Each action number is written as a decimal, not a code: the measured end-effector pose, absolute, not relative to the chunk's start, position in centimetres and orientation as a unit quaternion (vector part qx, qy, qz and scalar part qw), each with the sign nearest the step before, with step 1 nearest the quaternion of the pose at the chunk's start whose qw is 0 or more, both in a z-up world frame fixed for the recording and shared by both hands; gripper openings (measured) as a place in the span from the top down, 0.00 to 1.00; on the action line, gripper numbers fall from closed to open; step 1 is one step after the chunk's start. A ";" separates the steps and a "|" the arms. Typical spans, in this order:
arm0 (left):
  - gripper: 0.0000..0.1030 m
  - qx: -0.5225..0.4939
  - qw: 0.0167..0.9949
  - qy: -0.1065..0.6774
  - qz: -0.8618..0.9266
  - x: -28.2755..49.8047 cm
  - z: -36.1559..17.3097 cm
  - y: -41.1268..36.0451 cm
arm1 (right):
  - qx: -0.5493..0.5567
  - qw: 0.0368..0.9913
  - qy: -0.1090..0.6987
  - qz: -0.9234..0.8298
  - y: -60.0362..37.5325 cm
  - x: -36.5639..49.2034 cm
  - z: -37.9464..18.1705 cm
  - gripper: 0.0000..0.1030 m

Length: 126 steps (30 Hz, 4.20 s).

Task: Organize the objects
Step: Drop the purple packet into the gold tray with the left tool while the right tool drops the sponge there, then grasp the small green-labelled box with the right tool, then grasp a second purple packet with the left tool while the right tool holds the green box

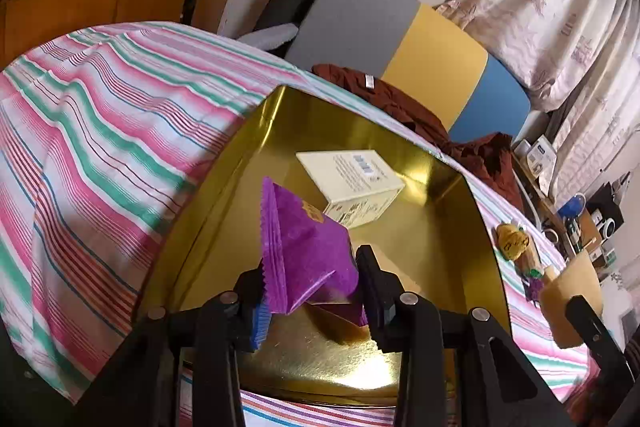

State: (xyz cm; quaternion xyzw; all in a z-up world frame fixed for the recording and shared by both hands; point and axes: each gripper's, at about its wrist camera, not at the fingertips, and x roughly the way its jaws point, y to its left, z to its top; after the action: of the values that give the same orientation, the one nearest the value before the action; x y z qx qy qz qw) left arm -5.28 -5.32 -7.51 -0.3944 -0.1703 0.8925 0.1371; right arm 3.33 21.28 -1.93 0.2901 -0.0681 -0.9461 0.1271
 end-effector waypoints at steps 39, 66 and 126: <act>0.00 -0.379 0.142 -0.150 0.902 -2.4 -3.8 -1.4 | 0.361 0.069 -0.138 -0.920 23.2 1.3 -4.0 0.26; 0.00 -0.392 0.335 -0.077 0.853 3.6 -3.0 9.4 | 0.341 -0.229 -0.139 -0.901 51.7 7.5 -4.8 0.26; 0.00 -0.459 0.358 0.045 0.812 -0.2 -5.8 29.9 | 0.300 -0.250 -0.211 -0.896 51.8 9.1 -10.3 0.71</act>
State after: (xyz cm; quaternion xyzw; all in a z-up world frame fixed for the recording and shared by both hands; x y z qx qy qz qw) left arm -0.16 29.93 -5.78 -0.4590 0.0455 0.8119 0.3579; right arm 9.10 51.81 -10.34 0.3002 -0.2112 -0.8960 -0.2501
